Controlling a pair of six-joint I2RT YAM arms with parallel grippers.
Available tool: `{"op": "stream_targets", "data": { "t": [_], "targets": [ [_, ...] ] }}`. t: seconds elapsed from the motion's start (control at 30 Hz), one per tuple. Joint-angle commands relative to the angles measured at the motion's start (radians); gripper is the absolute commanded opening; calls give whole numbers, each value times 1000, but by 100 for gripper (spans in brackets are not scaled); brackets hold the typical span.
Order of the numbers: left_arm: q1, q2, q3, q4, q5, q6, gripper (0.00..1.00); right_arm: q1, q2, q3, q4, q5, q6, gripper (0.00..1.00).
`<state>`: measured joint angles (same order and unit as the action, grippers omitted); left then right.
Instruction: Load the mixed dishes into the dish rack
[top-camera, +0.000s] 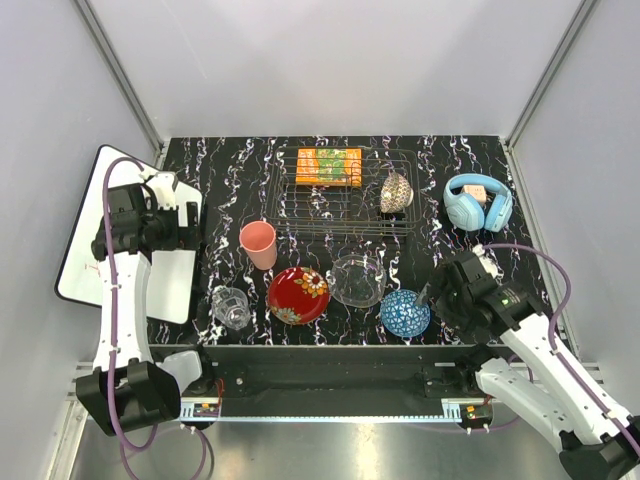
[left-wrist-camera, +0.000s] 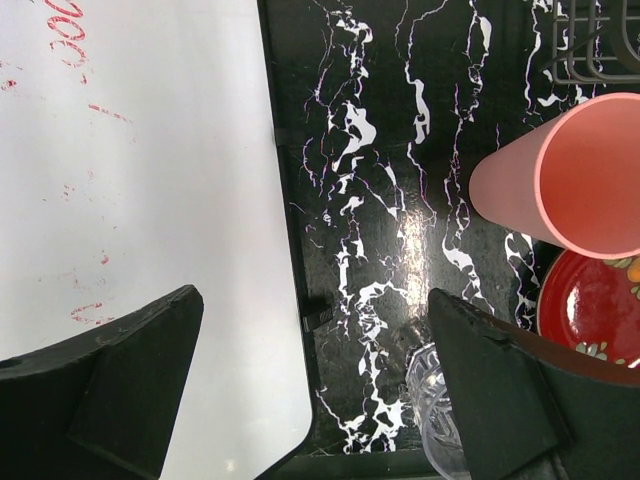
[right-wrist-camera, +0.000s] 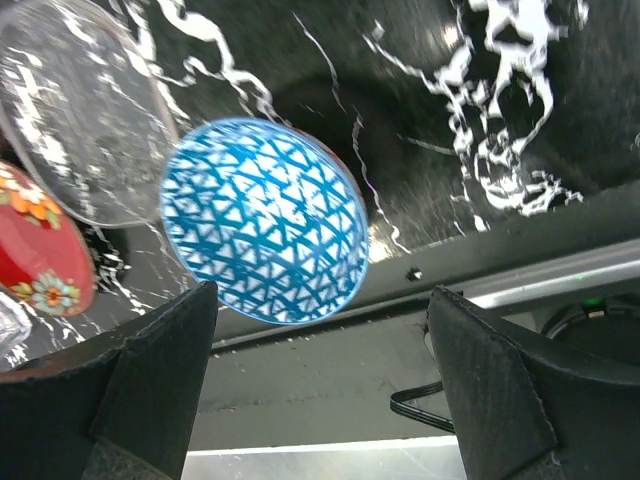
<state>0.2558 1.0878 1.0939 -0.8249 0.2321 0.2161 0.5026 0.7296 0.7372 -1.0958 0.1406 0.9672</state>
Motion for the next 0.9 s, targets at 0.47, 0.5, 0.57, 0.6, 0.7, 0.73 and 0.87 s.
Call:
{"op": "stream_targets", "data": {
  "t": [0.47,0.5,0.57,0.6,0.7,0.73,0.87],
  "targets": [
    [3,-22,87,-5,26,-15,99,-1,82,-166,149,-44,70,60],
    [5,-23,86,-6,26,-17,99,-1,89,-171,166,-44,71,53],
    [3,-28,86,-5,24,-14,99,1,111,-194,181,-52,79,51],
    [5,-28,86,-5,24,-14,99,-1,117,-202,197,-52,80,50],
    [5,-32,90,-5,26,-14,99,4,131,-222,217,-50,76,49],
    [5,-31,92,-5,24,-12,99,5,131,-226,223,-41,76,47],
    [3,-37,106,-8,21,-18,99,27,160,-219,224,-21,85,43]
  ]
}}
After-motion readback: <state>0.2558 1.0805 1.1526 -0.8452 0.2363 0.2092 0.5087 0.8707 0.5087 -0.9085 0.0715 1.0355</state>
